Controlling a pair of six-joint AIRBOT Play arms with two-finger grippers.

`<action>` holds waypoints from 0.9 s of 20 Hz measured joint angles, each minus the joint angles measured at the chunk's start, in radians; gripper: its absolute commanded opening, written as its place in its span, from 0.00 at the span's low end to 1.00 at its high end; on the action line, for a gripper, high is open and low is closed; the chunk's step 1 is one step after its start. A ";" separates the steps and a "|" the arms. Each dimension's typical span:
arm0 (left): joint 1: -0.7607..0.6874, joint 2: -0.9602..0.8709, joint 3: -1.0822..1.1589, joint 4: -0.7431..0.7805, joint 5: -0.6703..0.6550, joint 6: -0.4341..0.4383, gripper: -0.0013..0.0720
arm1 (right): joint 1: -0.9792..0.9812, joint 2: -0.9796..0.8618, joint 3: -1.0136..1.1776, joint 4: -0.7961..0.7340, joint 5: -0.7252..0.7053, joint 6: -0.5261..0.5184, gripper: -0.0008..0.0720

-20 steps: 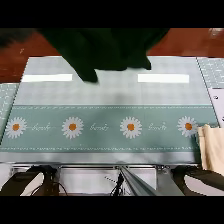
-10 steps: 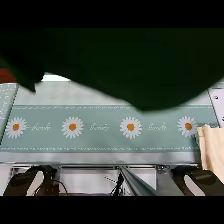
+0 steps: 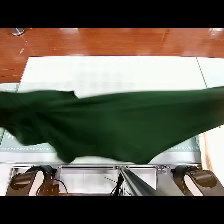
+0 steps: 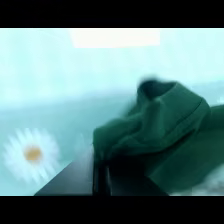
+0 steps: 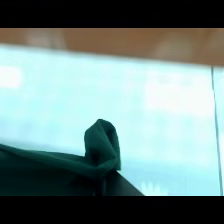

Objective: Fold the shirts.

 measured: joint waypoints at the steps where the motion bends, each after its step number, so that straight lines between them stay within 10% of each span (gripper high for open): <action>1: -0.002 0.003 -0.089 -0.021 0.016 0.003 0.05 | 0.000 0.001 -0.081 -0.028 -0.034 0.012 0.05; 13: -0.147 -0.469 -0.554 -0.207 0.818 0.206 0.05 | -0.010 -0.682 -0.176 0.004 -0.491 0.100 0.05; 14: -0.155 -0.538 -0.528 -0.210 0.845 0.213 0.12 | -0.015 -0.758 -0.125 0.048 -0.506 0.100 0.05; 15: -0.160 -0.602 -0.499 -0.211 0.858 0.219 0.42 | -0.020 -0.826 -0.077 0.094 -0.509 0.100 0.06; 16: -0.164 -0.655 -0.469 -0.215 0.871 0.222 0.98 | -0.028 -0.891 -0.028 0.150 -0.507 0.100 0.21; 17: -0.167 -0.701 -0.440 -0.216 0.870 0.224 0.98 | -0.038 -0.943 0.013 0.212 -0.504 0.097 0.67; 18: -0.166 -0.747 -0.404 -0.212 0.859 0.226 0.98 | -0.050 -0.988 0.050 0.282 -0.499 0.081 0.87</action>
